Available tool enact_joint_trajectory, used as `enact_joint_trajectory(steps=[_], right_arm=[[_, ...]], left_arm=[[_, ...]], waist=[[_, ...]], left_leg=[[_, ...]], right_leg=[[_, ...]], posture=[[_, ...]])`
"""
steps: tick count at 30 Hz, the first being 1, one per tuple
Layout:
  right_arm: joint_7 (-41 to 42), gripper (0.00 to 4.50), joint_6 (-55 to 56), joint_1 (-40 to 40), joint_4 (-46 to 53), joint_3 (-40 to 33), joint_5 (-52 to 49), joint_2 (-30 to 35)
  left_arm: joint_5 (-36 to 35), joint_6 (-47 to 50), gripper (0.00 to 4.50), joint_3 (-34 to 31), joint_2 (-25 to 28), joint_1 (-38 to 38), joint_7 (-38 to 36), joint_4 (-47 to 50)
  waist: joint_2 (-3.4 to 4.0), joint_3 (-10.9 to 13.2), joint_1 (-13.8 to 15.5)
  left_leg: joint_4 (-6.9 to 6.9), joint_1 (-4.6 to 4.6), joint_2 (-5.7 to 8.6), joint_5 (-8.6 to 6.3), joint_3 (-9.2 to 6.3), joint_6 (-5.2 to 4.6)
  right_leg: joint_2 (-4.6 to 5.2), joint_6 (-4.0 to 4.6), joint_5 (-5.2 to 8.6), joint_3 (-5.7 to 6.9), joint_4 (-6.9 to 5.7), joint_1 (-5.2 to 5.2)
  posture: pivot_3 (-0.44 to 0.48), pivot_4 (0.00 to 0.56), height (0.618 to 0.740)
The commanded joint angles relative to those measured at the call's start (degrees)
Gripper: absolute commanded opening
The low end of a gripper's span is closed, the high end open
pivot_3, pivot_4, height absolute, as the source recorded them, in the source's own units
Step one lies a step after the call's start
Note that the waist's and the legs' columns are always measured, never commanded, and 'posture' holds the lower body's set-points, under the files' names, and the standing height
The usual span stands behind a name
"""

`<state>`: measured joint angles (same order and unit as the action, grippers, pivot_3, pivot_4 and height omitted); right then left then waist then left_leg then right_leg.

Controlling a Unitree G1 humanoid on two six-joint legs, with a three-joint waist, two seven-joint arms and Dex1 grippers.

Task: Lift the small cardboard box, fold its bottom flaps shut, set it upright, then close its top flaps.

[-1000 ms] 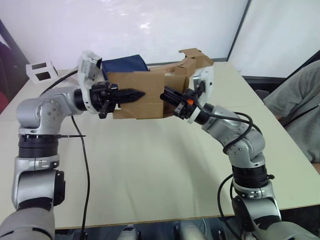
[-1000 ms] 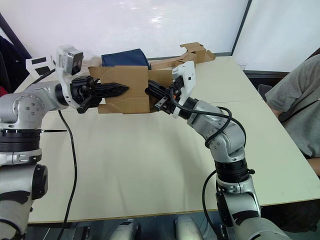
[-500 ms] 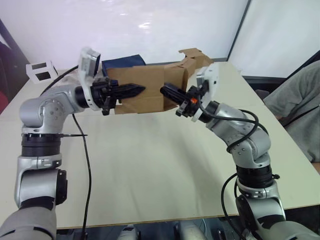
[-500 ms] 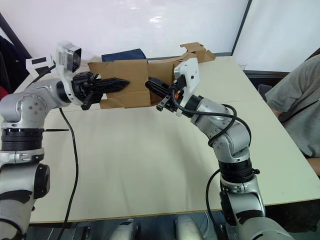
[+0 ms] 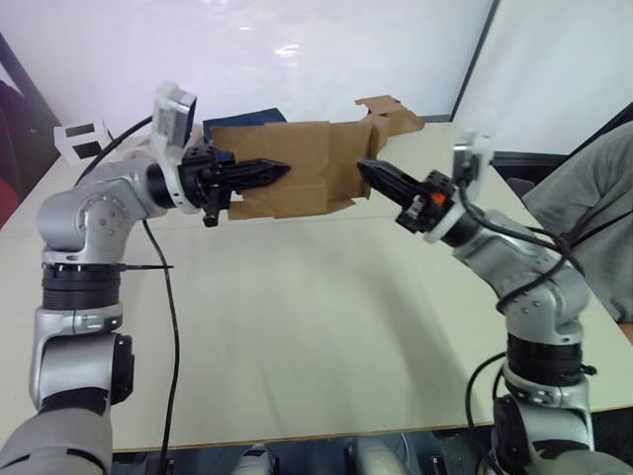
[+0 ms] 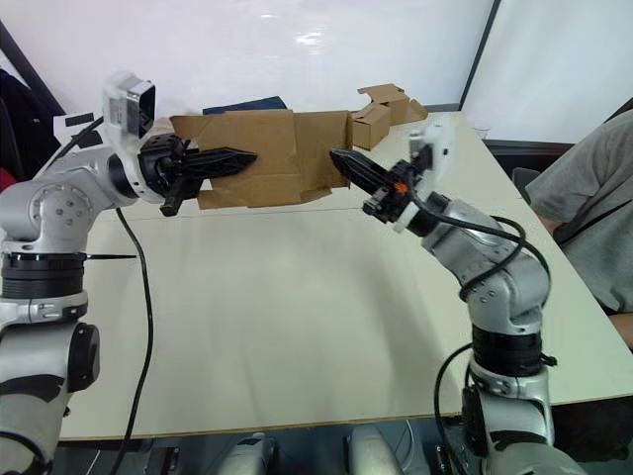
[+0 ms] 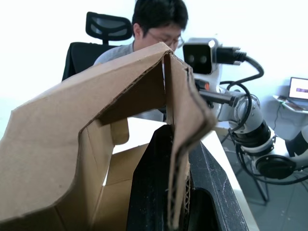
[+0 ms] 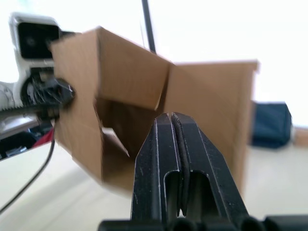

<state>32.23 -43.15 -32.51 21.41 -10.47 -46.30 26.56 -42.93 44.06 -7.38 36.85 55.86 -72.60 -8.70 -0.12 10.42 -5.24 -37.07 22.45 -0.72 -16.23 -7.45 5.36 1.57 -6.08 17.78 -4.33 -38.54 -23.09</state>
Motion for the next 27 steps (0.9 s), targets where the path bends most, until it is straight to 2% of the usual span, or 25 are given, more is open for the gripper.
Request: enact_joint_trajectory(steps=[1, 5, 15, 27], right_arm=[[2.2, 0.02, -2.4, 4.4, 5.7, 2.5, -1.1, 3.2], [1.5, 0.02, 0.5, 6.1, 4.7, 5.4, 2.8, 2.4], [1.9, 0.02, 1.0, 4.5, 4.4, 7.1, 2.8, 0.6], [0.7, 0.02, 3.6, -0.4, 1.8, 6.9, 3.4, -3.6]], left_arm=[[-0.2, -1.0, 0.00, -0.1, 0.5, 2.1, -0.9, 1.0], [-0.3, -0.5, 0.00, 0.3, 0.5, 2.5, -1.6, 1.1], [-0.5, -0.2, 0.00, 0.7, 0.7, 2.4, -1.6, 1.1], [-2.1, 2.1, 0.00, 1.0, 1.5, 0.8, -3.5, 3.5]], waist=[[0.00, 0.0, -0.1], [0.00, 0.0, -0.3], [0.00, 0.0, 0.2], [0.00, 0.0, 1.3]], left_leg=[[0.01, 0.00, 0.00, 0.00, 0.00, 0.00], [-0.01, -0.01, 0.00, -0.01, 0.01, -0.01], [-0.02, -0.01, 0.00, 0.00, 0.02, 0.00], [-0.05, -0.01, 0.00, 0.00, 0.01, 0.00]], right_leg=[[0.00, 0.00, 0.00, 0.00, 0.01, 0.00], [-0.01, 0.00, 0.00, -0.02, -0.01, 0.00], [0.00, 0.00, 0.00, -0.02, 0.01, 0.01], [0.00, 0.00, 0.00, -0.01, 0.00, 0.01]], posture=[[0.000, 0.150, 0.740], [0.000, 0.150, 0.740], [0.000, 0.150, 0.740], [0.000, 0.150, 0.740]])
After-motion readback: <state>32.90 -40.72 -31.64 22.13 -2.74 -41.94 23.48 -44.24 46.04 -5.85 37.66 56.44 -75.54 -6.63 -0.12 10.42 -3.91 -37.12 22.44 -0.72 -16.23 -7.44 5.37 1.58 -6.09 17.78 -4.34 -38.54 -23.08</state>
